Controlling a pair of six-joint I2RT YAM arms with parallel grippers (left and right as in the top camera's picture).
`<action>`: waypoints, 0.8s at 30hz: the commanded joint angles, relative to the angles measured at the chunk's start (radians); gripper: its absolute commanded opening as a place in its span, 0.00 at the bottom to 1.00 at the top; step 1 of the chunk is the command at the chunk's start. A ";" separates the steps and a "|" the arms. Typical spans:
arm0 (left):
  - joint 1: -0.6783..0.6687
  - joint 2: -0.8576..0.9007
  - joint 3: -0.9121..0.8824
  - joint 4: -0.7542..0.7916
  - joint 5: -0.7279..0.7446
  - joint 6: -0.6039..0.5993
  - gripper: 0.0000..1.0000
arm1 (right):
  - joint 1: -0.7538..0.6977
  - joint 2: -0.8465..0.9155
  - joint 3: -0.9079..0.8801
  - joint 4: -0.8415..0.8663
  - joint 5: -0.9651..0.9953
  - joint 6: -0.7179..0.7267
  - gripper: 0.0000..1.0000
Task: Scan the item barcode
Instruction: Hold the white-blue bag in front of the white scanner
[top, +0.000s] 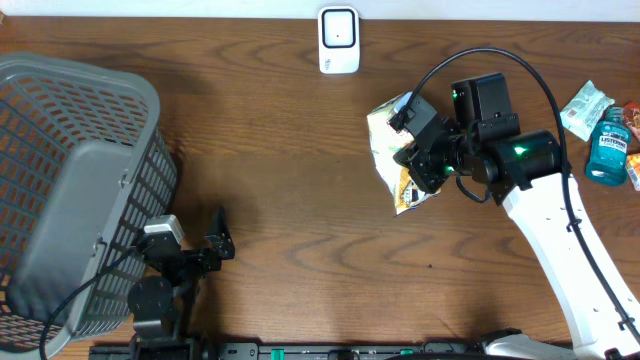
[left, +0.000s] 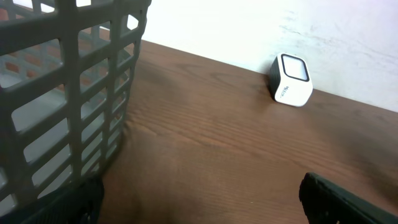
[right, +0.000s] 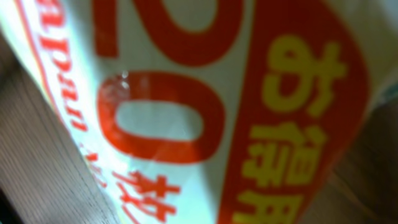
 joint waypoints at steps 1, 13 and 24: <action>0.002 0.000 -0.016 -0.025 0.016 0.002 1.00 | 0.000 0.000 0.004 0.000 0.003 0.018 0.01; 0.002 0.000 -0.016 -0.025 0.016 0.002 1.00 | 0.000 0.088 0.004 0.016 -0.003 0.057 0.01; 0.002 0.000 -0.016 -0.025 0.016 0.002 1.00 | 0.000 0.122 0.004 0.266 0.129 0.223 0.01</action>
